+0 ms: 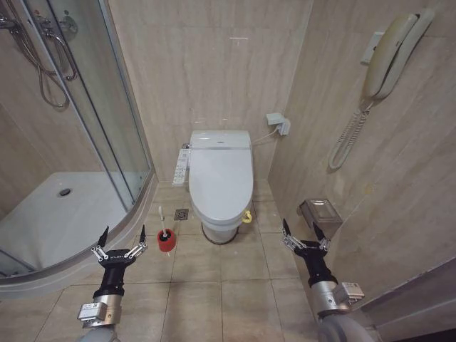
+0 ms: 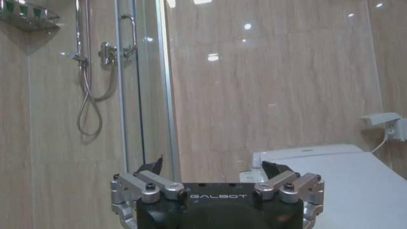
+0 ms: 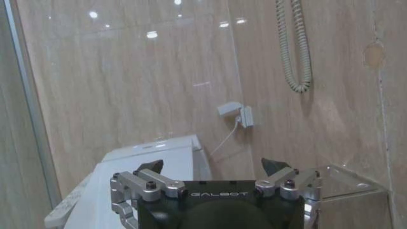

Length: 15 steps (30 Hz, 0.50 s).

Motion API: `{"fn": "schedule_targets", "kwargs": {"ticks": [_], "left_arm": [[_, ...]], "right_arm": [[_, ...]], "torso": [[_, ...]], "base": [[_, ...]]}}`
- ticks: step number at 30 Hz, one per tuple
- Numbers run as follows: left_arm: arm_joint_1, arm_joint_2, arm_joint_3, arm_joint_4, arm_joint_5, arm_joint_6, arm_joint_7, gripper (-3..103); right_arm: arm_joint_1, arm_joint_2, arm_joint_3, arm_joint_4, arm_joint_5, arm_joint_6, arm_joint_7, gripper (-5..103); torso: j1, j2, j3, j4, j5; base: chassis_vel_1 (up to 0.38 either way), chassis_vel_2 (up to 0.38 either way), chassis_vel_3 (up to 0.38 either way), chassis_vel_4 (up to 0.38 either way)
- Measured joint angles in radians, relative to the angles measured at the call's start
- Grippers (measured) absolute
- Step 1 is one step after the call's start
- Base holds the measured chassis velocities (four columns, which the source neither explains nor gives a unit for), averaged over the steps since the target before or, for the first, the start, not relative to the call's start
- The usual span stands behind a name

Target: Open the toilet lid, clean the toilet bowl with a toilet brush, close the toilet lid, and flush.

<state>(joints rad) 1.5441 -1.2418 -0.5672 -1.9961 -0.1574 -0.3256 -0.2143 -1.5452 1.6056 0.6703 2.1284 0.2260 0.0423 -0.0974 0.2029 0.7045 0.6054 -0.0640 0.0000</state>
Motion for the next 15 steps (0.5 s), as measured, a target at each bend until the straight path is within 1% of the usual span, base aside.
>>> {"fn": "schedule_targets", "kwargs": {"ticks": [8, 12, 15], "left_arm": [[0.000, 0.000, 0.000, 0.000, 0.000, 0.000, 0.000, 100], [0.000, 0.000, 0.000, 0.000, 0.000, 0.000, 0.000, 100], [0.000, 0.000, 0.000, 0.000, 0.000, 0.000, 0.000, 100]], "right_arm": [[0.002, -0.004, 0.002, -0.009, 0.001, 0.004, 0.001, 100], [0.005, -0.007, 0.003, -0.013, 0.020, -0.001, -0.001, 100], [0.012, -0.011, 0.004, -0.020, 0.045, -0.001, 0.016, 100]], "torso": [[0.000, 0.000, 0.000, 0.0000, 0.0000], [0.000, 0.000, 0.000, 0.0000, 0.0000], [0.000, 0.000, 0.000, 0.0000, 0.0000]], "base": [[0.000, 0.000, 0.000, 0.000], [0.000, 0.000, 0.000, 0.000], [0.000, 0.000, 0.000, 0.000]]}}
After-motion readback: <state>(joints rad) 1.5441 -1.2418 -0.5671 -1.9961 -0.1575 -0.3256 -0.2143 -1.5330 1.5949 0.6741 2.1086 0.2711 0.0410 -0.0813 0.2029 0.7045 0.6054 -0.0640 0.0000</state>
